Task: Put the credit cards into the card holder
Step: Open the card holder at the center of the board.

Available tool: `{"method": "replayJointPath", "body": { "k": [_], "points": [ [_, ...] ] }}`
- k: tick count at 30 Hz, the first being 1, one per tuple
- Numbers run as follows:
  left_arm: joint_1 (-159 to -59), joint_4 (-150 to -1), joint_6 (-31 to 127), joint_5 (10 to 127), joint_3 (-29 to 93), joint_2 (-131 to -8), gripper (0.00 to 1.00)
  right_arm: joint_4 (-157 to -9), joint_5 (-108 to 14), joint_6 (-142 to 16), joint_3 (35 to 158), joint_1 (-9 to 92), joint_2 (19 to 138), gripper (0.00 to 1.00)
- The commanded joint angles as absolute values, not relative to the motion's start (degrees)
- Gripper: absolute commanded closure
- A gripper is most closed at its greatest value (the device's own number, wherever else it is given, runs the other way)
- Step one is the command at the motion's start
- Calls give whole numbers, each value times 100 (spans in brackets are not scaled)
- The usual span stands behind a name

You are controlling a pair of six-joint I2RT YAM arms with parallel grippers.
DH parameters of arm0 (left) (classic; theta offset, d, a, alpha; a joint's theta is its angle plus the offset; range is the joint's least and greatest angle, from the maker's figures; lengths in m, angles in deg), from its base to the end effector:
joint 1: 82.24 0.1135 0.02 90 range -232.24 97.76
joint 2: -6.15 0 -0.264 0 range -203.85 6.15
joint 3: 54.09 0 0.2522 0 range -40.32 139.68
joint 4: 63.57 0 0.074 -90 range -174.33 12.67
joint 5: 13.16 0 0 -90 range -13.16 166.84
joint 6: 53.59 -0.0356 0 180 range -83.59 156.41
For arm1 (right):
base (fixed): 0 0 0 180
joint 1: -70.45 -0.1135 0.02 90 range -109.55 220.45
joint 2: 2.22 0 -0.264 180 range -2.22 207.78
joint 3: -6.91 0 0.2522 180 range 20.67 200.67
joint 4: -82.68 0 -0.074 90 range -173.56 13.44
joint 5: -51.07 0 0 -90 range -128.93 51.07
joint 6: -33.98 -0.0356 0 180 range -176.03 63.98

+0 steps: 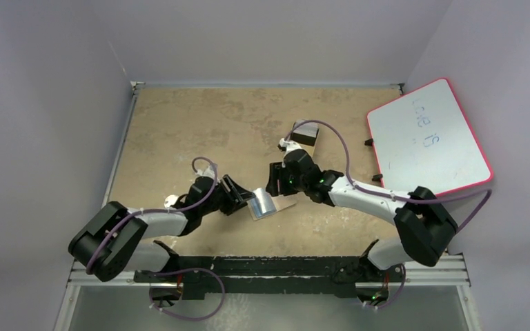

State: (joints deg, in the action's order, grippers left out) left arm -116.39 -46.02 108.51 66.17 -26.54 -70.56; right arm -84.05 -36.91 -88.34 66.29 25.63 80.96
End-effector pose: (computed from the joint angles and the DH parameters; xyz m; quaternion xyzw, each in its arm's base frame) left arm 0.1759 -0.1273 0.1225 -0.2397 0.8367 -0.4372 0.2265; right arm 0.2185 0.2154 0.2078 -0.0896 0.8906 0.2655 0.3582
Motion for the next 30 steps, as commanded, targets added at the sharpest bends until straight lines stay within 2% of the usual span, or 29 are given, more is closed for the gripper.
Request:
{"method": "replayJointPath", "body": {
  "k": [1,7,14,19,25,28,30],
  "points": [
    [-11398,-4240,11020,6470,-2422,-6552,47,-7941,-3314,-8767,7162,2146,8278,38],
    [-10994,-6073,10513,7004,-1913,-5577,48,-7592,-2727,-9094,7561,1694,8852,29],
    [-10875,-8139,9987,8666,-1724,-4072,46,-7171,-2281,-9209,8101,1572,9486,19],
    [-10870,-8975,9642,9203,-1346,-3676,45,-7026,-2141,-9207,8311,1491,9776,19],
    [-10870,-8770,9600,8638,-1458,-4108,47,-6898,-2074,-9219,8492,1430,10118,21],
    [-10872,-8483,9578,8310,-1545,-4397,48,-6835,-2072,-9281,8505,1429,10188,27],
    [-10870,-8288,9594,8131,-1621,-4545,49,-6911,-2246,-9344,8403,1429,10137,37]
  ]
}}
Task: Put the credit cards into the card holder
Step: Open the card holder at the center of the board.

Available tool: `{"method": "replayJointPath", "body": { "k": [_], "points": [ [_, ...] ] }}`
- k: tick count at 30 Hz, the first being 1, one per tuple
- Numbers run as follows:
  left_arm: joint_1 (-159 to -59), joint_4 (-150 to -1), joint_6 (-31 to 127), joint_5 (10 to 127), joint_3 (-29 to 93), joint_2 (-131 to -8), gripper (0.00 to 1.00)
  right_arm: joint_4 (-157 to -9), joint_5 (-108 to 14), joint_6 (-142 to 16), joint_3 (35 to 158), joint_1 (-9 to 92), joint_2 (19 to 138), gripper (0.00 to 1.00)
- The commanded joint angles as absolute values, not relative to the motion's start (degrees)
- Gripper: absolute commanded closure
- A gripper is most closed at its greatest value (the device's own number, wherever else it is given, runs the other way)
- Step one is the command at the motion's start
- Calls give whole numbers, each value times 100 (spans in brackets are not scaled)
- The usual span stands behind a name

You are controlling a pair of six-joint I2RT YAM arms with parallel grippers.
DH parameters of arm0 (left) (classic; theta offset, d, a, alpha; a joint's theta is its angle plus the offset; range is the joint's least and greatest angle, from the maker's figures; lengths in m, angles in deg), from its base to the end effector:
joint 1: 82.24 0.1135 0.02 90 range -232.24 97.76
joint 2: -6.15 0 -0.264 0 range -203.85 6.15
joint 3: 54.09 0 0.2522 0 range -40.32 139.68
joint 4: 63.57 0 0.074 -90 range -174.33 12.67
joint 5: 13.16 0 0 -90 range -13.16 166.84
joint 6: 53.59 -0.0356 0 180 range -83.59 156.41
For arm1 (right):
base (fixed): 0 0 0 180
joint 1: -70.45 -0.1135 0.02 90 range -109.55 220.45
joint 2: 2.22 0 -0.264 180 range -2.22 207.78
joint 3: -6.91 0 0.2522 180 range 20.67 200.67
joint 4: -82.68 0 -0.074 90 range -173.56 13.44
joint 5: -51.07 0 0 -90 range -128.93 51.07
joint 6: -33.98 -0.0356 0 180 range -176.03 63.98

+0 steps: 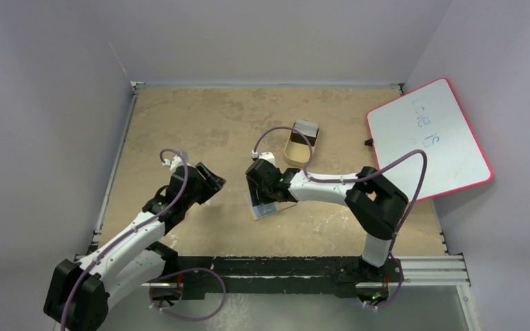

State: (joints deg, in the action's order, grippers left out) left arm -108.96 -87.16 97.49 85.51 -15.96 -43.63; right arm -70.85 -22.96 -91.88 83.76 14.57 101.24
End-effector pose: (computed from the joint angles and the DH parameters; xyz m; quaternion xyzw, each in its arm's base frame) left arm 0.1683 -0.0787 0.2012 -0.2947 0.8357 -0.2696 0.3770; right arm 0.2167 0.3024 0.1708 -0.1200 0.9327 0.1333 0.3129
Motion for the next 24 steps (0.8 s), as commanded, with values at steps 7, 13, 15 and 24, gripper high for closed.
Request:
{"method": "replayJointPath", "body": {
  "k": [7,13,15,24],
  "points": [
    [-10870,-7550,9592,7211,-1786,-5077,51,-7577,-2622,-9497,7854,1715,9593,70],
    [-10900,-6759,9876,6611,-2118,-5563,52,-8526,-3583,-9786,7091,2334,9079,77],
    [-10912,-6769,9866,6554,-2115,-5705,53,-8938,-3965,-9893,6784,2571,8886,78],
    [-11059,-4296,10493,5903,-2632,-6704,40,-10480,-5411,-10333,5730,3233,8330,79]
  ]
}}
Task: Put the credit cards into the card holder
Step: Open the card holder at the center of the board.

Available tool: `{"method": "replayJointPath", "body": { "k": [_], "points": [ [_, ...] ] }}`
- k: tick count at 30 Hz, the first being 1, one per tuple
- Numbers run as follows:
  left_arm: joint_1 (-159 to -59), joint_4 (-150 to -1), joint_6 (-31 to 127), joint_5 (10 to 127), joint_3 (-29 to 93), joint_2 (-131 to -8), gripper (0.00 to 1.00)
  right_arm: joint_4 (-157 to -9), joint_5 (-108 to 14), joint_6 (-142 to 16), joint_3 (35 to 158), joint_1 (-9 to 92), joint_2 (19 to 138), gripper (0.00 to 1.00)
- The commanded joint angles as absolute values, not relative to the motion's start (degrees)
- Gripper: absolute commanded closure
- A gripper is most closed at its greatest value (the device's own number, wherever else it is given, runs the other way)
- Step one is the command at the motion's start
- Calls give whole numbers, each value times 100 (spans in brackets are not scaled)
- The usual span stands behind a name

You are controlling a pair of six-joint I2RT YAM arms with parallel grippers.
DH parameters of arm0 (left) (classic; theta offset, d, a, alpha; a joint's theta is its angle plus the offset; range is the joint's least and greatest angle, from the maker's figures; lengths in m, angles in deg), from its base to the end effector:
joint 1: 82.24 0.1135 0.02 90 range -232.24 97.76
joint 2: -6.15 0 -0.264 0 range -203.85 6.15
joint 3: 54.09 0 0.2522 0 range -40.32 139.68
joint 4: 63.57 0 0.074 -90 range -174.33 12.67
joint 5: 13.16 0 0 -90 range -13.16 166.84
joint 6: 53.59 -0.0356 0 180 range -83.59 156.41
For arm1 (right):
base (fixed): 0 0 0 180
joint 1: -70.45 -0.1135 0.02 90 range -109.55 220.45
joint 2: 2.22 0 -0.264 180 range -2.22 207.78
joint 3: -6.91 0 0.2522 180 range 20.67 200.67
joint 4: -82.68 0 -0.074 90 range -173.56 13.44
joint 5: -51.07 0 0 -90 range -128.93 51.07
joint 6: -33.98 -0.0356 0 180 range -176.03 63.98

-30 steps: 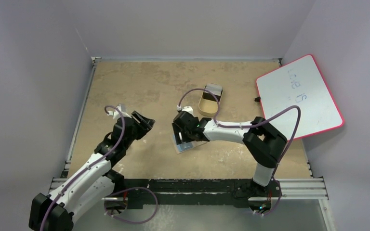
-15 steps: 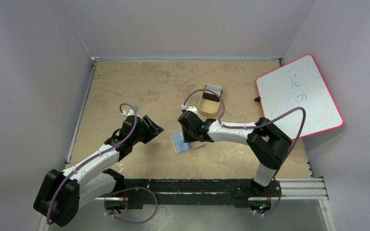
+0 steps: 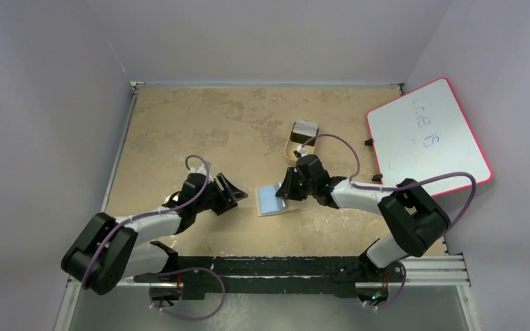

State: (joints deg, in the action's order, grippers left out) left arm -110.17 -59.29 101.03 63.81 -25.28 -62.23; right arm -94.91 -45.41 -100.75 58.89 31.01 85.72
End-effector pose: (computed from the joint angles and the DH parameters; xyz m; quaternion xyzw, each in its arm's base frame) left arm 0.1781 -0.1035 0.1355 -0.2283 0.8540 -0.3996 0.2427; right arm 0.2294 0.1939 0.1613 0.0169 0.8989 0.3292 0.2886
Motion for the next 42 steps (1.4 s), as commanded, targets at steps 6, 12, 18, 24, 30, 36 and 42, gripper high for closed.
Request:
{"method": "replayJointPath", "body": {
  "k": [6,12,18,24,30,36,42],
  "points": [
    [-11080,-2946,10863,5562,-2668,-7458,38,-11057,-6012,-10518,5524,3366,8232,80],
    [-11142,-2697,10685,5645,-2726,-7624,36,-11426,-6270,-10740,5250,3471,8010,80],
    [-11142,-2593,10589,5654,-2889,-7598,35,-11434,-6535,-10809,5190,3662,7572,82],
    [-11142,-2083,10720,5584,-3133,-7079,33,-11346,-6731,-10895,5276,3705,7233,82],
    [-11142,-1710,11035,5421,-3069,-6676,31,-11397,-6855,-11047,5362,3703,7047,82],
    [-11160,-1355,11284,5355,-3021,-6893,44,-11559,-6964,-11187,5391,3699,7148,82],
    [-11177,-1768,11066,5359,-2836,-7057,78,-11561,-6758,-11223,5197,3705,7082,81]
  ]
}}
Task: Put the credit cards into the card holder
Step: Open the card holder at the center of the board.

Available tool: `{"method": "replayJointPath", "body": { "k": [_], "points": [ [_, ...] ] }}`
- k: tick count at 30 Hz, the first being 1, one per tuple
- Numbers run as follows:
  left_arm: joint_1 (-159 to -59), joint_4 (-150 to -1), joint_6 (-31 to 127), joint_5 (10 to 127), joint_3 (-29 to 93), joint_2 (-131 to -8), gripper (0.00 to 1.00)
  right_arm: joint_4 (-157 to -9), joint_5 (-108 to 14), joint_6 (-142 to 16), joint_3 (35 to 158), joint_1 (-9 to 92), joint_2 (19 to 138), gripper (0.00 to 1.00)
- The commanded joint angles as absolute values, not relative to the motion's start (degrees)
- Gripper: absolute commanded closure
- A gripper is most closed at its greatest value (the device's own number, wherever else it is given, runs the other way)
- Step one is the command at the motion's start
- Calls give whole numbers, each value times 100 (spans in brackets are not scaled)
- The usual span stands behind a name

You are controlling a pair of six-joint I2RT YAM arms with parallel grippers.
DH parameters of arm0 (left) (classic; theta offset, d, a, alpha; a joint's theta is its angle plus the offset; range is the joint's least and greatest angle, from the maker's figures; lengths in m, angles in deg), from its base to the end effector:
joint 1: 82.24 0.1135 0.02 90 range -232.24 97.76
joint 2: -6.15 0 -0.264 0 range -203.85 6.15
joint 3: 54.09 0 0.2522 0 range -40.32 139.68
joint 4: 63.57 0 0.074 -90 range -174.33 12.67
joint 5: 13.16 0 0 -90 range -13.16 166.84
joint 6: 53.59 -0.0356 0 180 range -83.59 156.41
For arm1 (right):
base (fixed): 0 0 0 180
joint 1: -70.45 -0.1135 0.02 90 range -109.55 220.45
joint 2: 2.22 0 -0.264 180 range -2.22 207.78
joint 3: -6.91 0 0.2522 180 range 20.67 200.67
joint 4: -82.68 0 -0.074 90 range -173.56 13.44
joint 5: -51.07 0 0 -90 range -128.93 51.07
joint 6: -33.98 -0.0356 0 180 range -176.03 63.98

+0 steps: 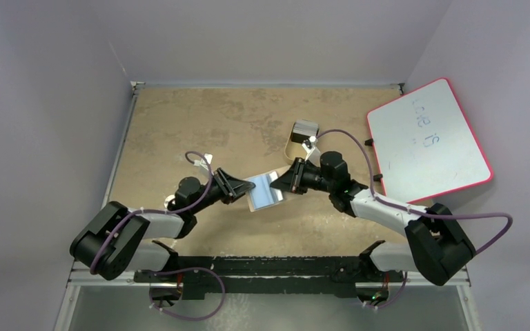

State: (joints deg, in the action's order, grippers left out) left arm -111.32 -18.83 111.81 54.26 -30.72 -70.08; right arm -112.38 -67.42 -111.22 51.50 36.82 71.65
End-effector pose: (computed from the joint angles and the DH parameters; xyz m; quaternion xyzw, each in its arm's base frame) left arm 0.1815 -0.1166 0.1538 -0.1734 0.7315 -0.5986 0.2766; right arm 0.2143 0.1630 0.2179 -0.0053 0.7797 0.5553 0.2893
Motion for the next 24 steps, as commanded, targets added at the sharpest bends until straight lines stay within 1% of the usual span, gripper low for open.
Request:
{"method": "replayJointPath", "body": {
  "k": [1,2,3,5,8,10,12,15,17,20,24],
  "points": [
    [-11177,-1908,10990,5358,-2786,-7065,87,-11516,-6694,-11210,5174,3711,7082,79],
    [-11177,-2201,10886,5357,-2701,-7071,95,-11401,-6626,-11151,5167,3714,7072,77],
    [-11177,-2502,10756,5360,-2586,-7068,100,-11249,-6536,-11056,5184,3714,7069,73],
    [-11178,-3187,10416,5370,-2334,-7075,100,-10794,-6239,-10837,5272,3714,7037,64],
    [-11177,-4057,10027,5355,-1970,-7042,100,-9719,-5488,-10478,5557,3714,6951,52],
    [-11179,-4657,9769,5347,-1714,-7034,100,-8915,-4973,-10187,5908,3719,6933,47],
    [-11180,-5236,9481,5337,-1480,-7015,100,-8052,-4391,-9909,6286,3716,6920,45],
    [-11178,-5769,9184,5373,-1227,-7047,100,-7505,-3576,-9555,6748,3721,6925,44],
    [-11177,-6048,9125,5440,-1125,-7102,100,-7269,-3141,-9305,7076,3727,7069,43],
    [-11186,-6656,9042,5581,-909,-7226,100,-7087,-2814,-9053,7547,3776,7438,43],
    [-11186,-6804,9022,5577,-885,-7203,100,-7228,-2542,-8820,8052,3926,7893,44]
  ]
}}
